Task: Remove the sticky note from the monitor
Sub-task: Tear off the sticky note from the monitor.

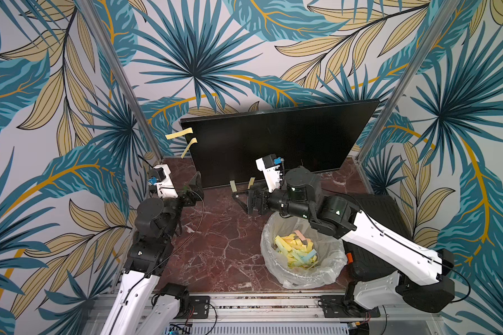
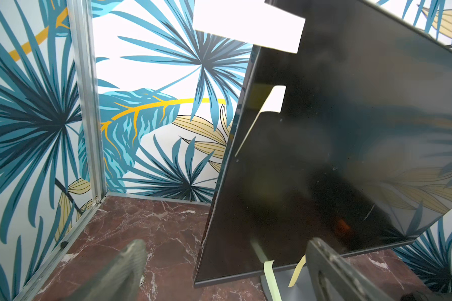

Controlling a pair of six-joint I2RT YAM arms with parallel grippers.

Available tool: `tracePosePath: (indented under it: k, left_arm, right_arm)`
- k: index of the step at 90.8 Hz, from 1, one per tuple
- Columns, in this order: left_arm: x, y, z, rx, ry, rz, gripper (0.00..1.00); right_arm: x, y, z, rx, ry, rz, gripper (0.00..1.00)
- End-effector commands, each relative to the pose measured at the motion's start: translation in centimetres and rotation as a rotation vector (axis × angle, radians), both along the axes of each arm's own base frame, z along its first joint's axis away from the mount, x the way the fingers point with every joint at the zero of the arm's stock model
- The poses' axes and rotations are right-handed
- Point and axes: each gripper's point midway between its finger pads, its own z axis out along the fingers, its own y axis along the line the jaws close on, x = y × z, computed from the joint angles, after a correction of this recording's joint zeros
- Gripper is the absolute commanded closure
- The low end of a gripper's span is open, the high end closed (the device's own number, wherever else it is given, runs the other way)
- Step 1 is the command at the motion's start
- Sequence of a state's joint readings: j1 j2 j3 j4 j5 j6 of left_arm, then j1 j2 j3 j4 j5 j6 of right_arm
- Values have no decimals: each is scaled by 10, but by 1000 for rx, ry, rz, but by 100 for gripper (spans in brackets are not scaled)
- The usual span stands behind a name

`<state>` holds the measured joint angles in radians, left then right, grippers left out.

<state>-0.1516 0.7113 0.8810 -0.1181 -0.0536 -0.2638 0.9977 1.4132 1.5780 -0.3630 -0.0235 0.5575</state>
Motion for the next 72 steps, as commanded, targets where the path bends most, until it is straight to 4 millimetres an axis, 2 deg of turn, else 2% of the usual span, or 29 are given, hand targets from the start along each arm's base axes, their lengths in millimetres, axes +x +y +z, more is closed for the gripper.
tracePosePath:
  k: [1,9,25,43,72]
  left_arm:
    - [-4,-7,42,-22,-113,-77,0]
    - [2,-5,52,-14,-129,-83,2]
    - [15,-9,70,1,-150,-113,12]
    - [28,-10,76,5,-151,-127,24]
    - [35,-10,82,3,-159,-143,41]
  right_arm:
    - [-6,11,10,38,-8,36,6]
    - [-8,16,9,35,-7,46,6]
    - [-9,20,4,26,3,49,6]
    - [-10,20,3,24,1,47,6]
    - [-10,20,3,23,-3,45,6]
